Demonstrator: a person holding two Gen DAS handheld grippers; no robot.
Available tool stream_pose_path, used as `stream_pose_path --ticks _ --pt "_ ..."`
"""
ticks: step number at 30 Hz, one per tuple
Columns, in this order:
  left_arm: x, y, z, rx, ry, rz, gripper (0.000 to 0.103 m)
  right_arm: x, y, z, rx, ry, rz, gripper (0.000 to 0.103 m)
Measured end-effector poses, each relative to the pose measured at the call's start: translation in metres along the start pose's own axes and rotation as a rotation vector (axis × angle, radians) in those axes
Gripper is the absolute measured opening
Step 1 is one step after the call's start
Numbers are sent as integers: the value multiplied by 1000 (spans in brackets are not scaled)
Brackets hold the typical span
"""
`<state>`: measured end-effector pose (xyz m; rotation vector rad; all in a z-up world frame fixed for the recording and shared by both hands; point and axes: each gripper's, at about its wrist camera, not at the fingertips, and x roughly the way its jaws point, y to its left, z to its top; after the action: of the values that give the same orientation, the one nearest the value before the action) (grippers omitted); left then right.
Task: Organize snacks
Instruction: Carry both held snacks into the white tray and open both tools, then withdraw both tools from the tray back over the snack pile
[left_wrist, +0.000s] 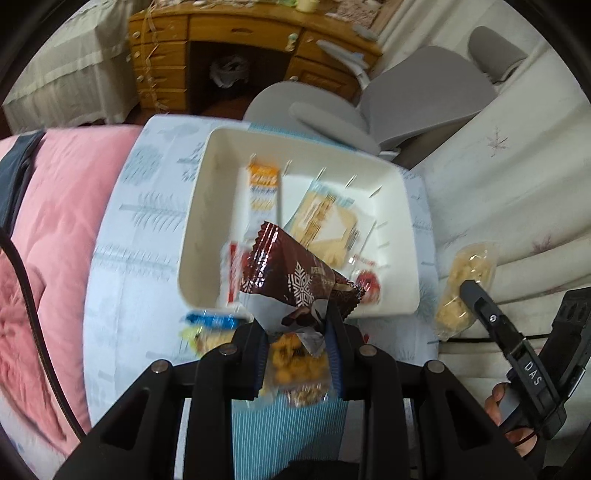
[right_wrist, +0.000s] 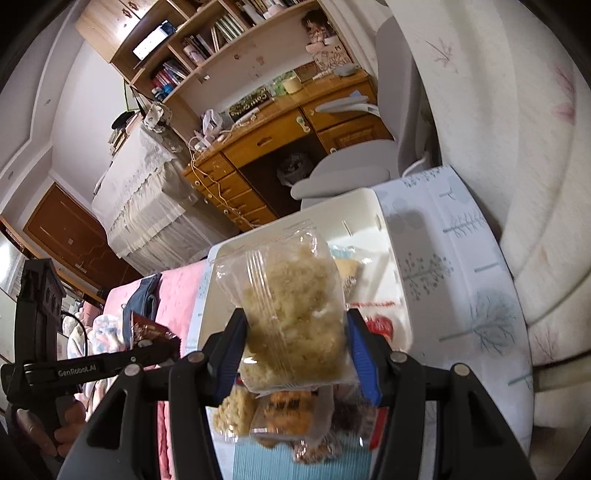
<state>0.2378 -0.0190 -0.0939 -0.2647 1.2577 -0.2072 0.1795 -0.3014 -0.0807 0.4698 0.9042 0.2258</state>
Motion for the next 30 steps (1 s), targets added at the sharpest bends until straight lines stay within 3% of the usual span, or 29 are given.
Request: stream_pose_path --ticks 7,13,14,16,18,23,30 --pt "24 5 24 37 -20 -102 26 17 6 2 -5 -29 -5 54" --pt "44 6 34 45 -8 -128 26 33 3 1 32 -19 -9 54" --pt "46 7 34 43 -7 -127 30 34 2 1 37 -17 -11 54" --pt "48 8 34 34 -6 -117 48 36 1 0 45 -15 -13 55" --pt "47 10 34 21 -11 -106 77 38 -1 0 55 -7 -19 55" --pt "44 12 30 21 -9 -41 78 39 -8 -3 84 30 -35 60" --pt "35 9 10 -1 -13 -13 80 22 -9 -8 78 18 -23 73"
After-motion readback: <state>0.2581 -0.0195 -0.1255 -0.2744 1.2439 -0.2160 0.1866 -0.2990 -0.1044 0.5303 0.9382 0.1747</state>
